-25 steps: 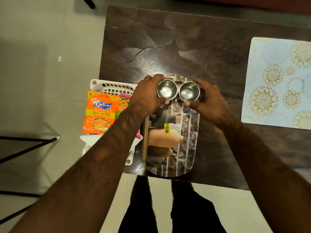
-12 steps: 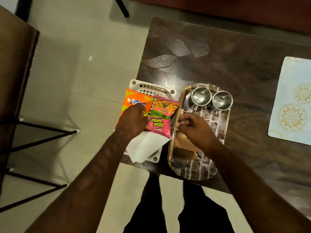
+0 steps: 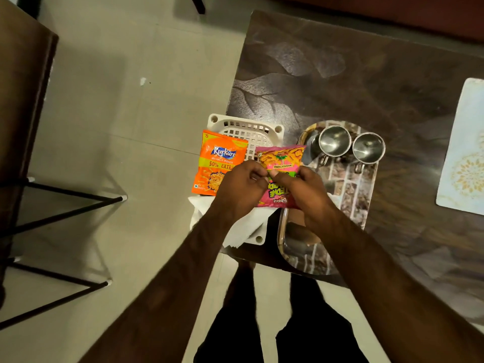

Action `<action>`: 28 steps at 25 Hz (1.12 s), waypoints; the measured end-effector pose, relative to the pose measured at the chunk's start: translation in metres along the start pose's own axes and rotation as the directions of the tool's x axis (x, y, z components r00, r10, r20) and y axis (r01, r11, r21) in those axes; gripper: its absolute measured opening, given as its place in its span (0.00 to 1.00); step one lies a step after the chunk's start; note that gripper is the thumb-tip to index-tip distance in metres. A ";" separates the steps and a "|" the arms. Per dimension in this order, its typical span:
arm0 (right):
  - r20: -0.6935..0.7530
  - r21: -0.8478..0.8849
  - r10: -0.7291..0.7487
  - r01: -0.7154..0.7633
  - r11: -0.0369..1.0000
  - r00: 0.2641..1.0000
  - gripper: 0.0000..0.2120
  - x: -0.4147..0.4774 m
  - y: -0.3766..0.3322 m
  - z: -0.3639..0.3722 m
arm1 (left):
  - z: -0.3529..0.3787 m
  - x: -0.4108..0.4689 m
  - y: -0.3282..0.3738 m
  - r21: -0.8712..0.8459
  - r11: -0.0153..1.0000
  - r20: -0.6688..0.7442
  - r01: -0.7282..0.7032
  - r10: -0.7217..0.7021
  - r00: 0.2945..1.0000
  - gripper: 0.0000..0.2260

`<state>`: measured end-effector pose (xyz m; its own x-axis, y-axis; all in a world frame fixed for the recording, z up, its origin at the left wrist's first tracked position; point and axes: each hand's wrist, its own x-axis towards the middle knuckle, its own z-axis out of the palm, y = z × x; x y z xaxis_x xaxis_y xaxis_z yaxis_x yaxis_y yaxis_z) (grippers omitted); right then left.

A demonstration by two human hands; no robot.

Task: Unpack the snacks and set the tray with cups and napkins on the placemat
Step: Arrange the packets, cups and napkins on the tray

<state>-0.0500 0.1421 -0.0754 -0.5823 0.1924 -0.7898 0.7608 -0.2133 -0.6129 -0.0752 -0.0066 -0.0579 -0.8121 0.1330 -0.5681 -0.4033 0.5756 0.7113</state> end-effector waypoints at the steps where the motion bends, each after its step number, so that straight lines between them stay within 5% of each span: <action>1: 0.015 0.040 -0.002 0.001 0.999 1.000 0.17 -0.004 0.001 -0.008 | 0.002 -0.002 0.002 -0.024 1.000 -0.008 -0.008 0.008 1.000 0.05; 13: 0.138 0.271 0.156 -0.189 0.944 0.978 0.17 -0.006 0.045 -0.090 | 0.060 0.005 0.035 0.189 0.980 0.241 -0.054 0.007 0.970 0.20; 17: 0.029 0.145 0.113 -0.116 0.983 0.993 0.13 0.004 0.037 -0.083 | 0.069 0.011 0.035 0.273 0.960 0.185 -0.066 0.015 0.983 0.24; 24: -0.174 -0.025 0.107 -0.113 0.993 0.979 0.21 0.017 0.029 -0.082 | 0.070 0.018 0.040 0.262 0.962 0.134 -0.074 0.040 0.990 0.21; 28: -0.315 -0.152 -0.004 -0.046 0.987 0.949 0.19 0.013 0.028 -0.085 | 0.039 0.020 0.033 0.281 0.959 -0.122 -0.046 0.083 0.989 0.17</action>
<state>-0.0117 0.2204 -0.1017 -0.4655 0.4857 -0.7399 0.8215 -0.0739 -0.5654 -0.0881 0.0466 -0.0616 -0.8883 0.0809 -0.4521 -0.2309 0.7722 0.5919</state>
